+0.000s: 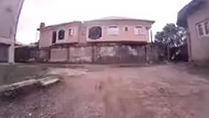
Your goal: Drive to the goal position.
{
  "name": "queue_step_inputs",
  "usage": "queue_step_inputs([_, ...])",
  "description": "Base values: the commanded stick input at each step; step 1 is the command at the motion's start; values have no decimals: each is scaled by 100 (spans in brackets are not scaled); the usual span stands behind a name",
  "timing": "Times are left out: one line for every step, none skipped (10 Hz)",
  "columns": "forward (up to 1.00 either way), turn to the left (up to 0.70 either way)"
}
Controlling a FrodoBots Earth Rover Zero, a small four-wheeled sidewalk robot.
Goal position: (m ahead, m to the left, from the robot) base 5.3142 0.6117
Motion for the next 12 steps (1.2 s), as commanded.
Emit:
queue_step_inputs([100,0])
queue_step_inputs([100,0])
queue_step_inputs([100,0])
queue_step_inputs([100,0])
queue_step_inputs([100,0])
queue_step_inputs([100,0])
queue_step_inputs([100,0])
queue_step_inputs([100,0])
queue_step_inputs([100,0])
queue_step_inputs([100,0])
queue_step_inputs([100,0])
queue_step_inputs([100,0])
